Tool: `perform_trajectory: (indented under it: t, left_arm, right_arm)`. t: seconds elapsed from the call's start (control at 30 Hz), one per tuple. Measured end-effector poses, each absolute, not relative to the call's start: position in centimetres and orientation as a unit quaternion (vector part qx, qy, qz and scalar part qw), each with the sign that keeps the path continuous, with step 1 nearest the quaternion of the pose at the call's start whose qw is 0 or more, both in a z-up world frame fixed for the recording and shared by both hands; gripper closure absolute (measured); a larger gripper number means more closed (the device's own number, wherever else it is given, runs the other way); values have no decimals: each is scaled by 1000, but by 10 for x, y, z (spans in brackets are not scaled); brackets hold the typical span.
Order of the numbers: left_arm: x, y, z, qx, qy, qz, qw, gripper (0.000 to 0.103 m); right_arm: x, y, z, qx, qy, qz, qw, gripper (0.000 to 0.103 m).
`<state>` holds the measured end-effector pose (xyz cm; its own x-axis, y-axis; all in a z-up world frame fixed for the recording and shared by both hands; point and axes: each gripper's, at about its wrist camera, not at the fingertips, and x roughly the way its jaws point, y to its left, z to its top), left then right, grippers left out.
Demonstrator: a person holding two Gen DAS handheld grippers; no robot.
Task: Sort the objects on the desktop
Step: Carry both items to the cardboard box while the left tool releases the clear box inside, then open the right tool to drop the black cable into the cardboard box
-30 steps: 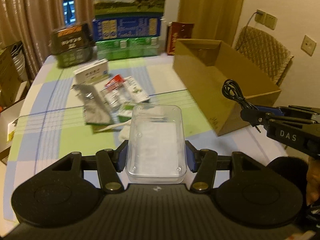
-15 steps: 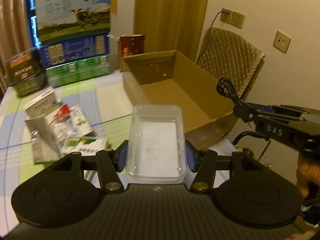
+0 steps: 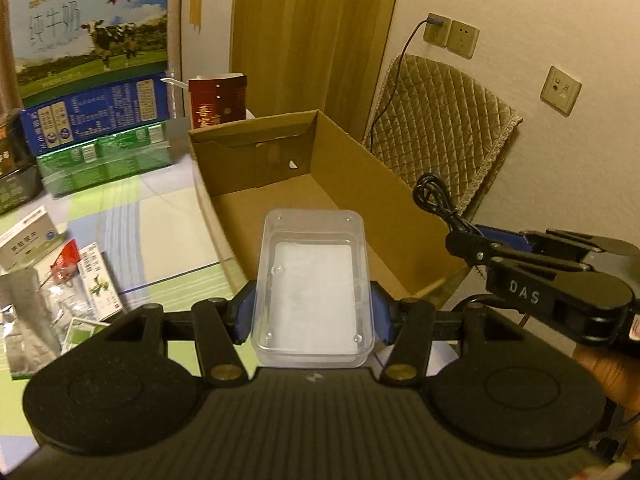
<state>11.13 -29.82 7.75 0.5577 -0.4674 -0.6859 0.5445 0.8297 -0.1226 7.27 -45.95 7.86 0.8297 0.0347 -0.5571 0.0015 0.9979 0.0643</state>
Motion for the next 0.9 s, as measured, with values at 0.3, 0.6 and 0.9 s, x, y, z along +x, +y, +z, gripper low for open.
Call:
perform_trajectory:
  t: [0.3,0.6,0.9]
  left_arm:
    - [135,-317,66,43,376,-294,878,51]
    - [146,-316,64,38,371,-288,882,47]
    - [139,-291,65,25,373,-272,887,47]
  right_arm:
    - [91,-465,69,31,298,7,954,85]
    - [96,-466,66,30,302,7,953,85]
    - [103,-460,65,40,302,25,952,85]
